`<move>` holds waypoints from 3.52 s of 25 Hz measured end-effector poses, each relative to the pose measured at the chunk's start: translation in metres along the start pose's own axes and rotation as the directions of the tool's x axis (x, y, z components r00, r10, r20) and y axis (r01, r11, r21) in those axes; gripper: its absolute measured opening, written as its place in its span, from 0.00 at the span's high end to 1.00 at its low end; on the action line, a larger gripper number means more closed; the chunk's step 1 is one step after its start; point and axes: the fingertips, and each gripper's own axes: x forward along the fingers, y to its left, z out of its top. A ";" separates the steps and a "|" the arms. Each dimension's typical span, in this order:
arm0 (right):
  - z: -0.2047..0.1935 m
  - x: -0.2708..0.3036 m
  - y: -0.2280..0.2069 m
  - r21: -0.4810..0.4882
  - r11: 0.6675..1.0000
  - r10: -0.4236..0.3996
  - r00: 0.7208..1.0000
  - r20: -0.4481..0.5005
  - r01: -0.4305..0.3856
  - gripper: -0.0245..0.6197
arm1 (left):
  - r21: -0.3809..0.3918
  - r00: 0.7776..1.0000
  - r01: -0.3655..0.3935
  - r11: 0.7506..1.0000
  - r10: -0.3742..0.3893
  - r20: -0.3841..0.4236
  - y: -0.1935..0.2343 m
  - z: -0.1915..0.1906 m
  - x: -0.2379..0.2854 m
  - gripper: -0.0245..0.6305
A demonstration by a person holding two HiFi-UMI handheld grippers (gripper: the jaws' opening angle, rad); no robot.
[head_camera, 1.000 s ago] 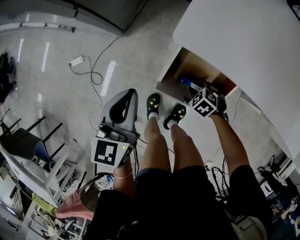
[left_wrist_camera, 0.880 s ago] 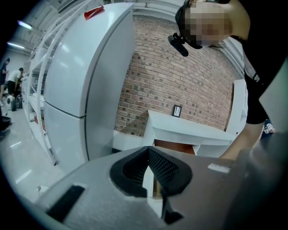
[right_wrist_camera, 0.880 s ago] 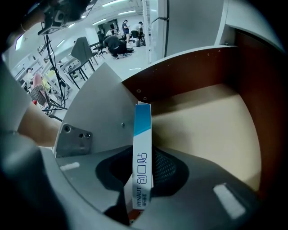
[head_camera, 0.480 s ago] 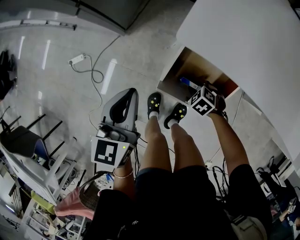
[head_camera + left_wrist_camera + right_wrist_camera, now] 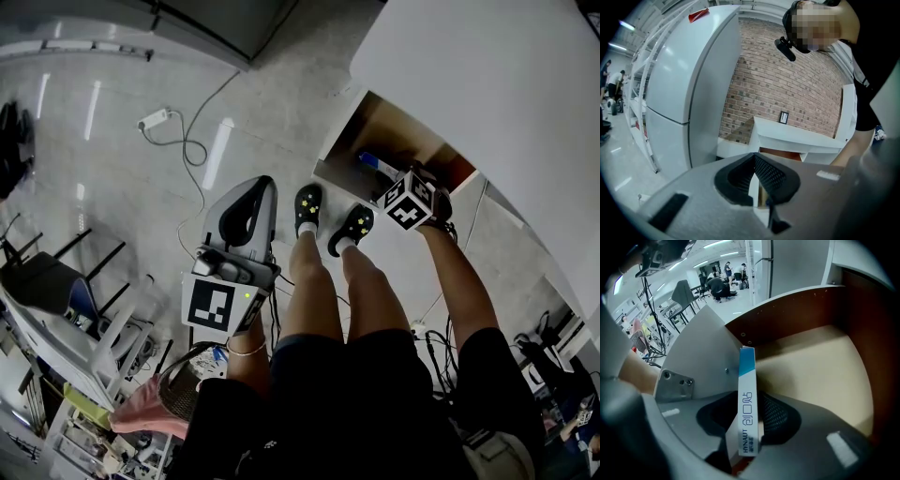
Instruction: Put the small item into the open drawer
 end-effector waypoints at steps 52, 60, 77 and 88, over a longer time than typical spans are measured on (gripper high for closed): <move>0.031 -0.250 -0.011 0.668 0.732 -0.516 0.749 0.416 0.134 0.95 | 0.142 0.975 0.220 0.965 -0.220 -0.017 -0.081 0.064 -0.004 0.96; 0.031 -0.305 -0.006 0.713 0.690 -0.579 0.687 0.439 0.125 0.95 | 0.166 0.973 0.228 0.959 -0.228 -0.017 -0.097 0.084 -0.010 0.96; 0.015 -0.398 0.000 0.792 0.603 -0.684 0.572 0.453 0.095 0.95 | 0.238 0.956 0.283 0.929 -0.293 0.006 -0.142 0.127 -0.026 0.96; 0.017 -0.449 0.006 0.800 0.595 -0.716 0.506 0.480 0.083 0.95 | 0.277 0.945 0.296 0.914 -0.323 0.056 -0.166 0.161 -0.037 0.96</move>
